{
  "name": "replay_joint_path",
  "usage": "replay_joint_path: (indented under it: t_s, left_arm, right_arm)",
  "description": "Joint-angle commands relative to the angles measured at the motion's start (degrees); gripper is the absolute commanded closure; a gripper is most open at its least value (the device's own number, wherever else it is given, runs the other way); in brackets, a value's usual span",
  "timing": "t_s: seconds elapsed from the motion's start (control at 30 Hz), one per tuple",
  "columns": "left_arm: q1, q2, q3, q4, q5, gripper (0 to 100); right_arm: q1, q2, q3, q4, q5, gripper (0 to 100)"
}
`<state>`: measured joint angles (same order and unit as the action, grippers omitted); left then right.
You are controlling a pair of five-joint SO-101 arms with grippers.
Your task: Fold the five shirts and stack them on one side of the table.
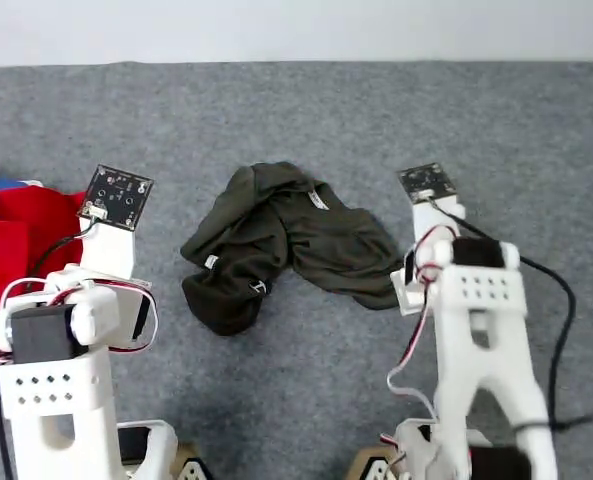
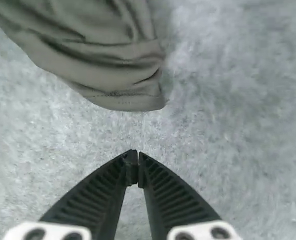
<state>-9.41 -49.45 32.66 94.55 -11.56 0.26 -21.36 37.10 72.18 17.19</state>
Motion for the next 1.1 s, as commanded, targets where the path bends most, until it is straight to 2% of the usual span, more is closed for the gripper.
replay_joint_path:
  t_s: [0.0, 0.1, 0.17, 0.4, 0.73, 1.07]
  left_arm:
    - [0.0, -0.8, 0.0, -0.6, 0.4, 99]
    - [0.0, -0.8, 0.0, -0.6, 0.4, 99]
    - [0.0, -0.8, 0.0, -0.6, 0.4, 99]
    - [0.0, -0.8, 0.1, -0.6, 0.4, 99]
    - [0.0, -0.8, 2.0, -0.7, 0.4, 99]
    - [0.0, -0.8, 2.0, -0.7, 0.4, 99]
  right_arm:
    - [-0.5, 6.3, -5.5, -1.2, 1.1, 88.7]
    - [-0.5, 11.6, -8.4, -0.9, 0.6, 78.7]
    - [-0.5, 14.5, -10.5, -0.9, 0.6, 76.7]
    - [-0.8, 20.9, -16.8, -0.8, 0.6, 76.8]
    - [-8.6, 22.4, -17.2, -3.0, 0.6, 76.8]
    - [-7.2, 36.1, -20.4, -5.1, 0.6, 76.8]
